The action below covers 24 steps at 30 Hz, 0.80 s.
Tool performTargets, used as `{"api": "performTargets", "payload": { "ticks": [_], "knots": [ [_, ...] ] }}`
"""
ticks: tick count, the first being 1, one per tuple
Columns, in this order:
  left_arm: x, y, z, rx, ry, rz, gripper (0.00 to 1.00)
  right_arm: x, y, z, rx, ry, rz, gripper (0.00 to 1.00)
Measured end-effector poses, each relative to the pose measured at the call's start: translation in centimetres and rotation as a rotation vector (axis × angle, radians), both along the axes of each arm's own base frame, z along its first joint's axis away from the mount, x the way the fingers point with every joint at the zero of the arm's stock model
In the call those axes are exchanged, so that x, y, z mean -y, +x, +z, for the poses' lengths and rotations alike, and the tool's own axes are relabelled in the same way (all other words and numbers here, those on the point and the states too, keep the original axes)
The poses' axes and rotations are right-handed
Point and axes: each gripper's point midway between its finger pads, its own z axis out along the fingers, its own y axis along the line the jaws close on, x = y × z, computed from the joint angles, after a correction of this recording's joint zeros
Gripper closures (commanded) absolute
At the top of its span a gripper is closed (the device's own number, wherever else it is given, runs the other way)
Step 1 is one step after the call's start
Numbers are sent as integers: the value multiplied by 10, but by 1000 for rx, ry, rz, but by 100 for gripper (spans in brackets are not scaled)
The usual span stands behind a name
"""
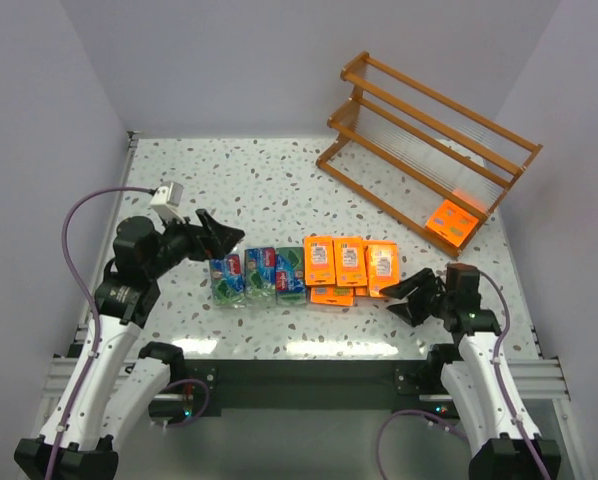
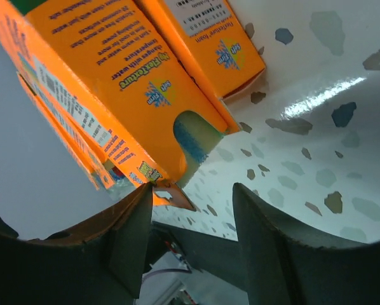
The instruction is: Place and organize the cleaning sponges onto the shelf
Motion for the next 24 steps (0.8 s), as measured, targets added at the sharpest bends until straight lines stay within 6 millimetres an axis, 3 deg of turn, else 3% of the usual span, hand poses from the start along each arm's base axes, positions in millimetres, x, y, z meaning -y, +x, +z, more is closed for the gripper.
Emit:
{"api": "performTargets", "payload": {
  "ticks": [3, 7, 8, 9, 12, 19, 24],
  "knots": [
    [0, -1, 1, 4, 0, -1, 0, 1, 15, 0, 63, 33, -65, 49],
    [-1, -2, -2, 0, 15, -4, 0, 9, 34, 9, 163, 43, -159, 64],
    [-1, -2, -3, -3, 18, -5, 0, 11, 37, 11, 182, 47, -179, 70],
    [-1, -3, -4, -6, 21, -6, 0, 12, 39, 13, 197, 52, -194, 85],
    [-2, -4, -5, -9, 26, -8, 0, 14, 45, 16, 221, 70, -228, 100],
    [0, -5, -5, -8, 21, -21, 0, 14, 51, 24, 234, 110, -267, 100],
    [0, -6, -3, -4, 20, -22, 0, 14, 62, 49, 305, 194, -320, 100]
  ]
}}
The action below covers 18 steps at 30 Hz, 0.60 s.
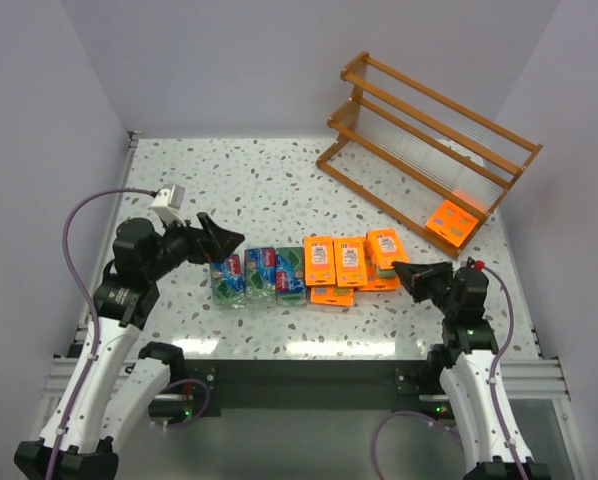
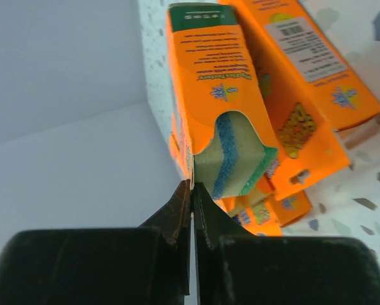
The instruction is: Place and organize the cleaning sponges onto the shelf
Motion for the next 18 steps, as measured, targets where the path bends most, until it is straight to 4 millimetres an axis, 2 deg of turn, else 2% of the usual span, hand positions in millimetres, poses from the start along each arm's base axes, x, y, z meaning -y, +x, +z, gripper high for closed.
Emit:
{"api": "performTargets", "payload": {
  "ticks": [6, 13, 18],
  "knots": [
    [0, 0, 1, 4, -1, -1, 0, 1, 21, 36, 74, 98, -45, 100],
    [1, 0, 0, -1, -2, -8, 0, 2, 53, 95, 203, 152, -59, 100],
    [1, 0, 0, -2, -2, -8, 0, 10, 73, 123, 259, 143, -91, 100]
  ]
}}
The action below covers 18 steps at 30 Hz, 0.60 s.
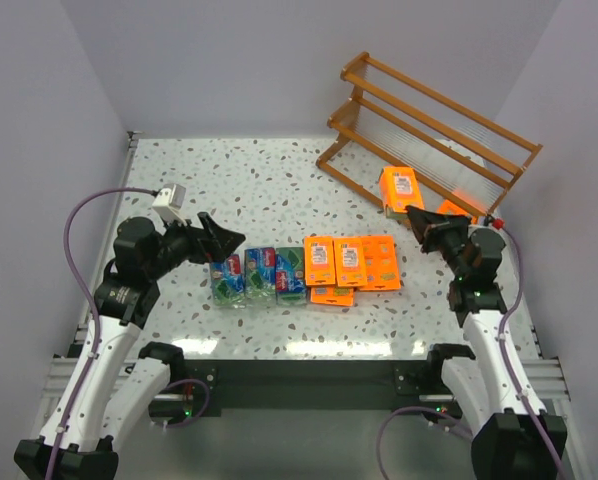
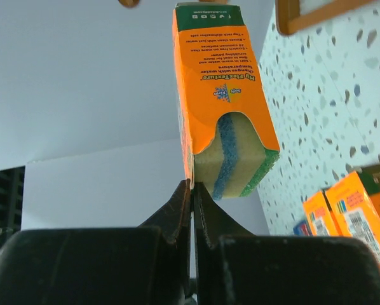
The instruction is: Place and organize the cleaning sponges onto the shelf
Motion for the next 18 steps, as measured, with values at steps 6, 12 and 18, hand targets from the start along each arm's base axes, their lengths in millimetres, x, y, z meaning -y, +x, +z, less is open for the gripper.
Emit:
{"api": "performTargets", "payload": {
  "ticks": [6, 12, 18],
  "knots": [
    [0, 0, 0, 0, 0, 0, 0, 35, 33, 17, 14, -35, -140, 100],
    [0, 0, 0, -1, 1, 1, 0, 74, 63, 9, -42, -66, -266, 100],
    [0, 0, 3, 7, 3, 0, 0, 106, 69, 5, -50, -127, -382, 100]
  ]
}}
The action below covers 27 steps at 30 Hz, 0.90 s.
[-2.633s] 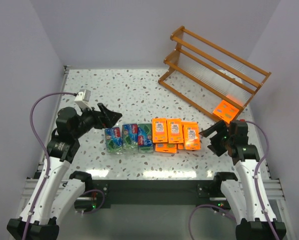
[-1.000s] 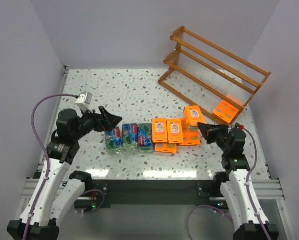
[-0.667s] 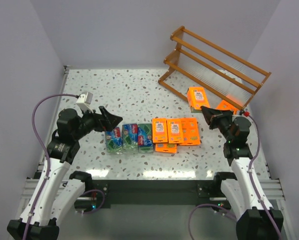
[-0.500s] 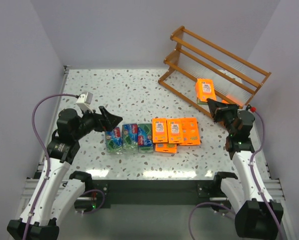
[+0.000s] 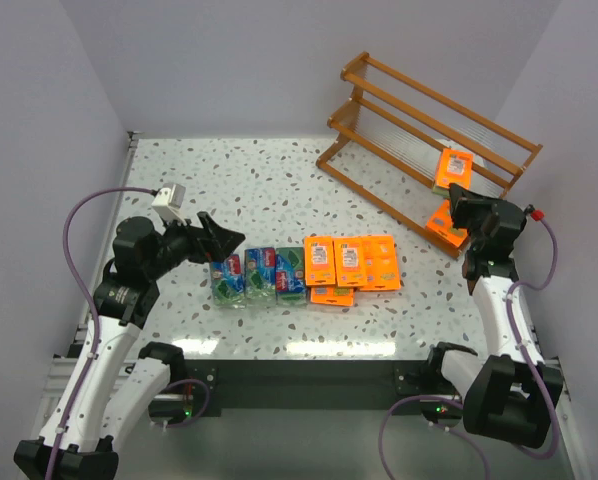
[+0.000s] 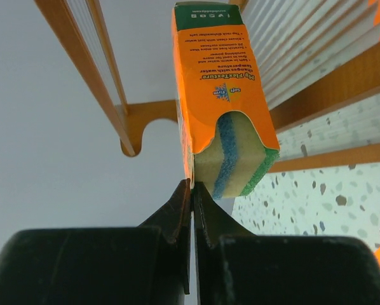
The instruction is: Place and organize the cleaning sponges onto the shelf
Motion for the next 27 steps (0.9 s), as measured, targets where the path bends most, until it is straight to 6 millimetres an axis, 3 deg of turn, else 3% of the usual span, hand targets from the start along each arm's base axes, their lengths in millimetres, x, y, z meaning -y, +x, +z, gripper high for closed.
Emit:
{"api": "performTargets", "payload": {
  "ticks": [8, 14, 22, 24, 27],
  "knots": [
    [0, 0, 0, 8, 11, -4, 0, 43, 0, -8, -29, -57, -180, 100],
    [0, 0, 0, 8, 12, -4, 0, 54, 9, -31, -88, -51, -219, 100],
    [0, 1, -2, 0, 13, -4, 0, 58, 24, -36, -57, -13, -229, 100],
    [0, 2, -3, 0, 14, -4, 0, 55, 25, -35, -52, -1, -215, 94],
    [0, 2, -3, 0, 14, -4, 0, 50, 25, -30, -37, 19, -193, 66]
  ]
}}
